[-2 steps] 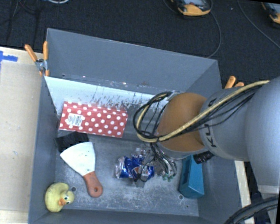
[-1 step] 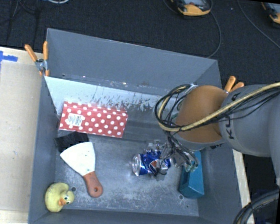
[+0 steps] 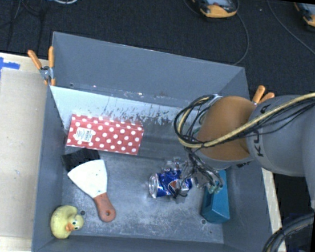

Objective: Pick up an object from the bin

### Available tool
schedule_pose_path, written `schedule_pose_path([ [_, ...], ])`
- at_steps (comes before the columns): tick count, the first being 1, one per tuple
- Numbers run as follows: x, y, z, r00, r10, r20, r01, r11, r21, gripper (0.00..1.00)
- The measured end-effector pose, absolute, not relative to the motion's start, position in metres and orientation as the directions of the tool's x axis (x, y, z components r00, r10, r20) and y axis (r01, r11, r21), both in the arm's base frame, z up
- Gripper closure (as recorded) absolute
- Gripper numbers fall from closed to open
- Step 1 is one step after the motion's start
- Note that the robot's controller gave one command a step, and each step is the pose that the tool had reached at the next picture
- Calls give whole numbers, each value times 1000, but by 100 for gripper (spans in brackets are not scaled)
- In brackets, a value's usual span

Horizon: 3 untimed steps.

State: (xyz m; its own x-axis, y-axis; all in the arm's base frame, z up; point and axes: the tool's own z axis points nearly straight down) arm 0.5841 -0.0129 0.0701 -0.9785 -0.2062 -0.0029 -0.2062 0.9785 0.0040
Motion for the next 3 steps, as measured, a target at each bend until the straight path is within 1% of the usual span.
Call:
schedule_pose_path([
  [1, 587, -20, 120, -982, -189, 5, -189, 982, 6, 100],
  [2, 597, -30, 151, -984, -178, -10, -178, 984, 3, 100],
  [3, 595, -36, 168, -980, -199, 7, -199, 980, 8, 100],
])
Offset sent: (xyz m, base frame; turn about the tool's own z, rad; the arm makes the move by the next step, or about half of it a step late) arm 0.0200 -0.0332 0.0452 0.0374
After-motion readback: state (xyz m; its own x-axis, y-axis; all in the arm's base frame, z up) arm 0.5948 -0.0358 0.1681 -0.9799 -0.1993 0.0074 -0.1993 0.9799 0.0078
